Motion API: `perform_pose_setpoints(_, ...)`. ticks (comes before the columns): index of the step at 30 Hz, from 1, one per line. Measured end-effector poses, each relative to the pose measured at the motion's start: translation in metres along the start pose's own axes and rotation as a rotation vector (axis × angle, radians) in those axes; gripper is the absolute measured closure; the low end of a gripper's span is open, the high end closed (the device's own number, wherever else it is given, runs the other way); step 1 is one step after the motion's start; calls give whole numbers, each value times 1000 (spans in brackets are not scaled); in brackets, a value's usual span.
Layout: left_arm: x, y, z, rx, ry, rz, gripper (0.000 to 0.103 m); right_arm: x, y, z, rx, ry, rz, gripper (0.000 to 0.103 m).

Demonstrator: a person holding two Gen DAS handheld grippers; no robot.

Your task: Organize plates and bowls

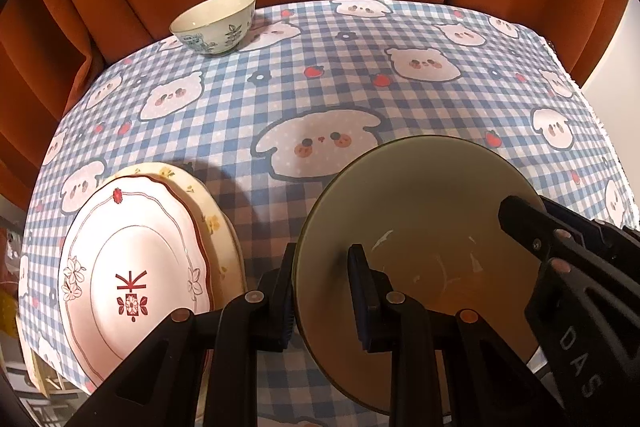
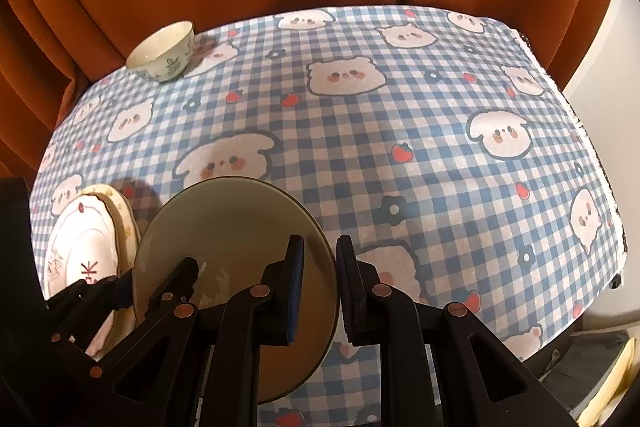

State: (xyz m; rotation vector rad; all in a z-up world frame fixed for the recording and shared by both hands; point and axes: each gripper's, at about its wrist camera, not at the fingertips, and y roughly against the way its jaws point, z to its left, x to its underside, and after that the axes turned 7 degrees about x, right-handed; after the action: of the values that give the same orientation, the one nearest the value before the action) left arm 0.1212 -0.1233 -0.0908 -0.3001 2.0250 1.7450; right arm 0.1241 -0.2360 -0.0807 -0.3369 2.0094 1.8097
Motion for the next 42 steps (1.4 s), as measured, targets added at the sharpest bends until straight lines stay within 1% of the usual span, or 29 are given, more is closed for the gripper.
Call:
perform_pose_setpoints(7, 1, 0, 0, -4, 4, -12, 81, 1, 1, 4, 22, 28, -33, 83)
perform_pose_setpoints(8, 1, 1, 0, -3, 6, -15, 81, 3, 1, 4, 22, 31, -36, 80)
perform_pose_setpoints(11, 2, 2, 1, -1, 7, -18, 81, 6, 2, 4, 18, 32, -46, 80)
perform_pose_setpoints(12, 3, 2, 2, 8, 10, -17, 80, 6, 3, 4, 18, 31, -48, 80)
perform_pose_setpoints(15, 3, 4, 3, 51, 19, -9, 70, 7, 3, 4, 18, 27, -49, 79)
perform_pose_setpoints(17, 3, 6, 4, 70, 24, -12, 69, 7, 4, 4, -8, 21, -40, 69)
perform_pose_setpoints(18, 2, 9, 5, 73, 24, -16, 68, 8, 5, 4, -19, 21, -41, 66)
perform_pose_setpoints(20, 1, 15, 8, 86, 31, -26, 63, 8, 12, 7, -29, 29, -51, 51)
perform_pose_setpoints(21, -1, 18, 10, 99, 29, -28, 57, 7, 16, 8, -30, 26, -58, 46)
perform_pose_setpoints(22, -2, 22, 12, 112, 25, -36, 47, 5, 20, 8, -35, 23, -64, 38)
perform_pose_setpoints(23, -4, 26, 14, 115, 25, -45, 43, 4, 24, 9, -43, 21, -72, 34)
perform_pose_setpoints(24, -6, 31, 17, 112, 28, -56, 39, 2, 28, 10, -47, 24, -78, 34)
perform_pose_setpoints(26, -12, 39, 23, 110, 28, -72, 36, -4, 34, 16, -49, 42, -80, 34)
perform_pose_setpoints(28, -17, 45, 29, 108, 28, -88, 28, -11, 38, 22, -64, 52, -82, 33)
perform_pose_setpoints(29, -20, 48, 32, 104, 29, -95, 27, -15, 40, 27, -71, 57, -84, 33)
perform_pose_setpoints(35, -43, 54, 61, 71, 30, -126, 25, -39, 44, 57, -96, 92, -110, 32)
perform_pose_setpoints(42, -85, 59, 99, 56, 53, -152, 25, -80, 45, 95, -103, 96, -134, 31)
